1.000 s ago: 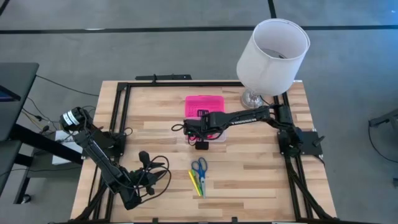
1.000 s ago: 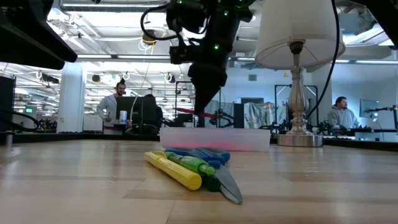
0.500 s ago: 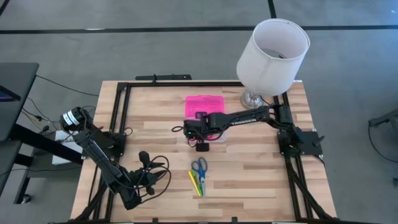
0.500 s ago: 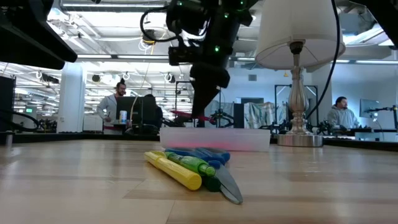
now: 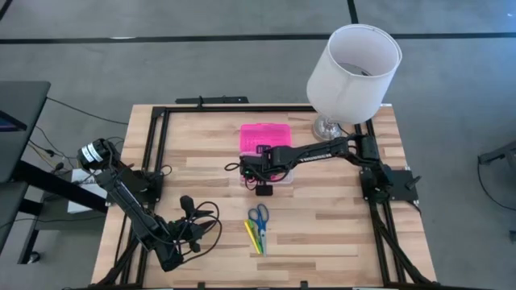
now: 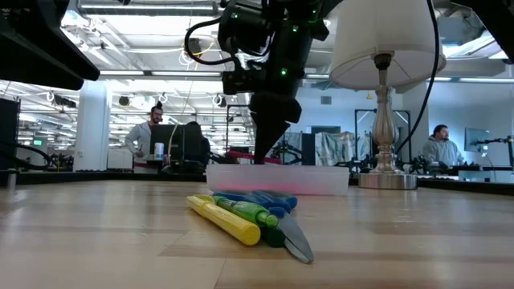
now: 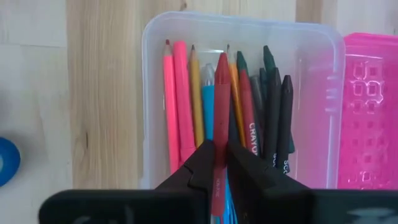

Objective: Pick & place school supplies into a supply box
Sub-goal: Put the red crayon into the supply box, then put the yellow highlighter pen into the supply box

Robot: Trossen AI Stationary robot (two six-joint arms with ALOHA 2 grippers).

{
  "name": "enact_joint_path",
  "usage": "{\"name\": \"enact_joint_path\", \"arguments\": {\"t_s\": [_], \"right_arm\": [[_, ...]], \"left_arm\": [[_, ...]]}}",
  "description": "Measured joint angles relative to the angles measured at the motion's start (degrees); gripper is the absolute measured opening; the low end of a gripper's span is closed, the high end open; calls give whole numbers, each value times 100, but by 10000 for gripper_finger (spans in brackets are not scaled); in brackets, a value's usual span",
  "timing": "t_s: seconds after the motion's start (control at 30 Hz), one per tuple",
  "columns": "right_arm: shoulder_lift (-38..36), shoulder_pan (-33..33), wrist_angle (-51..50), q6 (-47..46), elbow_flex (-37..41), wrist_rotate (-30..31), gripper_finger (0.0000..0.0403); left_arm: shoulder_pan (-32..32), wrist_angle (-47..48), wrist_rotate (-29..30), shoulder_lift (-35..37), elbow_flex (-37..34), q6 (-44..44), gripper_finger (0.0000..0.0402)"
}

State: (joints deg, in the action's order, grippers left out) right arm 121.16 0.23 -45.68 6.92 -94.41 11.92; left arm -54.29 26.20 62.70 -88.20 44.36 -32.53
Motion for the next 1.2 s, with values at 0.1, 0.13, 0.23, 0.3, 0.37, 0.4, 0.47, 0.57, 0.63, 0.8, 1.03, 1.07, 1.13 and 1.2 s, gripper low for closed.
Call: {"name": "enact_joint_path", "arguments": {"t_s": [0.1, 0.13, 0.23, 0.3, 0.37, 0.4, 0.47, 0.57, 0.63, 0.8, 1.03, 1.07, 1.13, 1.2], "right_arm": [[0, 0, 105, -43, 0, -2, 40], [0, 0, 131, -77, 0, -2, 45], [0, 0, 139, -90, 0, 0, 63], [0, 0, 139, -90, 0, 3, 76], [0, 0, 137, -155, 0, 104, 89], [0, 0, 135, -274, 0, 199, 95], [-10, 0, 102, -550, 0, 282, 104], [-141, 74, 49, -735, 8, 317, 108], [-253, 194, -3, -741, 7, 319, 107], [-534, 604, -285, -1017, 5, 305, 98], [-804, 1455, -622, -1248, 2, 319, 87], [-813, 1590, -615, -1284, 2, 319, 85], [-814, 1863, -621, -1296, 2, 327, 81], [-813, 2126, -622, -1313, 2, 407, 77]], "left_arm": [[-1, 0, 0, 0, 0, 0, 148], [-2, 0, -2, 0, 0, 0, 148], [0, 0, 0, 0, 0, 0, 148], [-1, 2, 0, 0, 0, 0, 148], [-1, 2, 0, 0, 0, 0, 148], [-2, 2, 0, 0, 0, 0, 148], [-2, 4, 0, 0, 0, 0, 148], [-2, 7, 0, 0, 0, 0, 148], [-1, 6, 0, 0, 0, 3, 148], [-2, -38, 53, 0, 0, 96, 148], [5, -723, -49, 0, 0, 558, 148], [30, -924, -231, 0, 0, 718, 148], [103, -1349, -717, 0, 0, 1088, 148], [220, -1765, -1151, 0, 0, 1409, 148]]}}
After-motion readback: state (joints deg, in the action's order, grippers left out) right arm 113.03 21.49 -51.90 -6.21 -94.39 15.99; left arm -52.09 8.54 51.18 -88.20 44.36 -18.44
